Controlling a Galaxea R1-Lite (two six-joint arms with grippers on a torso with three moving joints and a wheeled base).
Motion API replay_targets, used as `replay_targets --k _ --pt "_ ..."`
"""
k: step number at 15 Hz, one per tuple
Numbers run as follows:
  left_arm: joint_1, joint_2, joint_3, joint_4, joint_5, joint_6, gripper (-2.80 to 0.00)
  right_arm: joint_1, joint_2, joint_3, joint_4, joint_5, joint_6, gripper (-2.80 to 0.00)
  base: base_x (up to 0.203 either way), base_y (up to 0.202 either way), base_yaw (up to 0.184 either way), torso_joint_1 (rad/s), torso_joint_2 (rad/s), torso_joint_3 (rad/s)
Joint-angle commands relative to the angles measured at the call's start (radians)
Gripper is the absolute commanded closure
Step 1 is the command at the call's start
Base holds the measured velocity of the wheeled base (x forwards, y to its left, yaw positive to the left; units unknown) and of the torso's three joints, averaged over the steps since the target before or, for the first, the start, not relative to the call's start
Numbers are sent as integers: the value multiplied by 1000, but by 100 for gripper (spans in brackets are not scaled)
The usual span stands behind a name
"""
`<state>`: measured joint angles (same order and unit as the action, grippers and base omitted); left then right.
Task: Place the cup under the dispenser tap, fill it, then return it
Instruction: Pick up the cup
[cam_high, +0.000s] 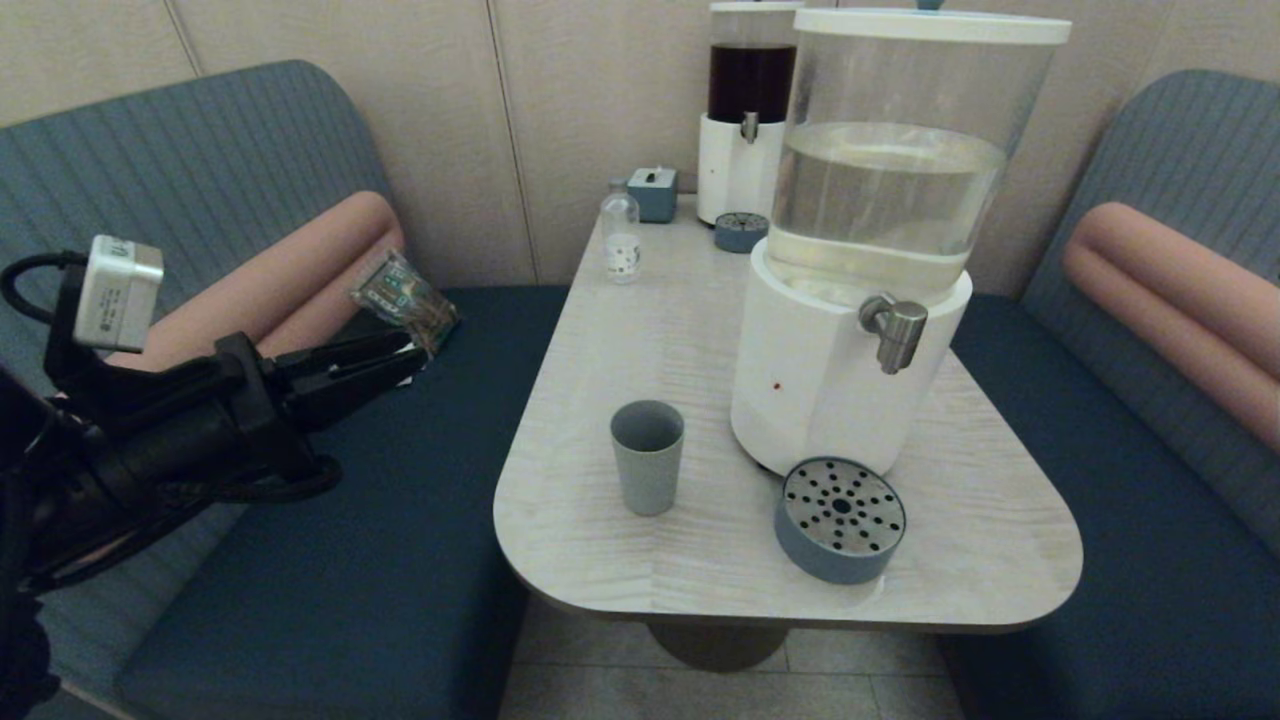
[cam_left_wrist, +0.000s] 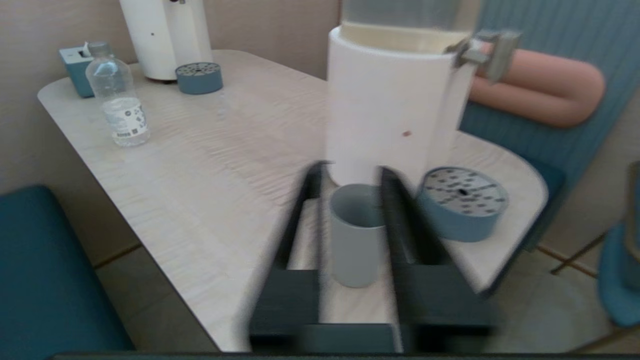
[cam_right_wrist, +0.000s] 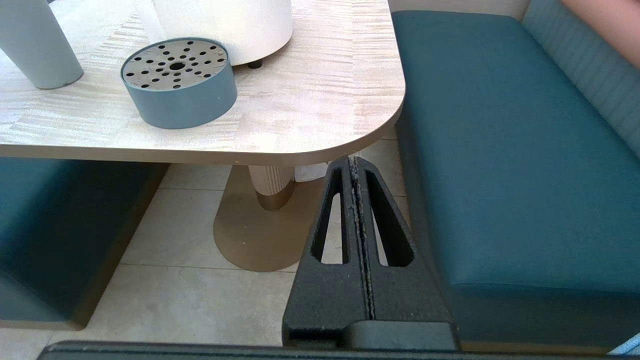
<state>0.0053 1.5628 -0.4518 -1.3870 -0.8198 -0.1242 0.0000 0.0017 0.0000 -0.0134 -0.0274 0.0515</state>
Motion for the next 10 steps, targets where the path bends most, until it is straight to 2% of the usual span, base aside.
replay_targets --k 1,3,5,7,10 --pt "1 171 4 -113 -7 2 -280 0 1 0 0 0 1 0 0 0 0 0 0 0" --pt "1 254 4 -137 -20 34 -280 0 1 0 0 0 1 0 0 0 0 0 0 0" --pt "3 337 -3 -142 -63 132 -280 0 1 1 0 0 1 0 0 0 0 0 0 0" --pt "2 414 4 -143 -155 212 -280 0 1 1 0 0 1 0 0 0 0 0 0 0" --pt "-17 479 -10 -143 -308 239 -280 0 1 0 0 0 1 0 0 0 0 0 0 0"
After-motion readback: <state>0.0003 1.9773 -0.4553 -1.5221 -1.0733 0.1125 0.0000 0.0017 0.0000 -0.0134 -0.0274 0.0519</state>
